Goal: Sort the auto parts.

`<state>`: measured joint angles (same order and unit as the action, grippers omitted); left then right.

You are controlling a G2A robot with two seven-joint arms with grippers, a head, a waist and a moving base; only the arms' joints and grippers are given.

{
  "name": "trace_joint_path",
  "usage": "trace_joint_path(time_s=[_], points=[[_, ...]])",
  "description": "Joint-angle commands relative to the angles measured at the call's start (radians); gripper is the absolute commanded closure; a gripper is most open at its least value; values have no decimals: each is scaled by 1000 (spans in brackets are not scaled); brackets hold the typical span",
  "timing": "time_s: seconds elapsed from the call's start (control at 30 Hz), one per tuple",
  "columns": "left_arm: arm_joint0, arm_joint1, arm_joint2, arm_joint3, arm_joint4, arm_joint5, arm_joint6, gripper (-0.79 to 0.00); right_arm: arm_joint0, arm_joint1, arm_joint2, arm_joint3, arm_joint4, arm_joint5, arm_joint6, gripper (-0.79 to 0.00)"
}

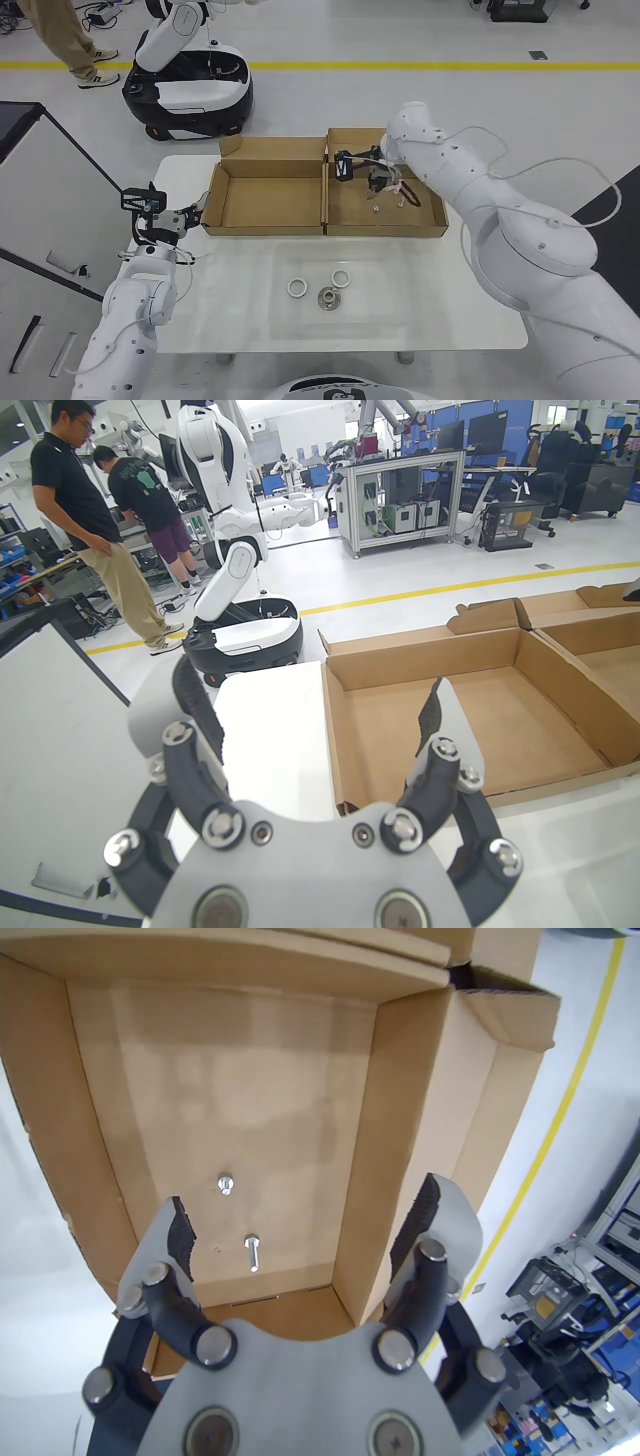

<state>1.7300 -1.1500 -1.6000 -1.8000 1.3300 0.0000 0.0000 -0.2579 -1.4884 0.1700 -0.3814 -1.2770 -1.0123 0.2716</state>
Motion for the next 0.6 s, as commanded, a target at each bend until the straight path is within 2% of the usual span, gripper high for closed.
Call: trace_joint_path(time_s=[0.0,0.23,0.57], points=[[0,0,0,0,0,0,0,-785,4,19,0,-19,-18,0,-52,-785],[0,0,0,0,0,0,0,-785,27,111,0,-123,-82,0,-289,-785],[0,0,0,0,0,0,0,-785,23,279,0,-339,-185,0,-593,-785]])
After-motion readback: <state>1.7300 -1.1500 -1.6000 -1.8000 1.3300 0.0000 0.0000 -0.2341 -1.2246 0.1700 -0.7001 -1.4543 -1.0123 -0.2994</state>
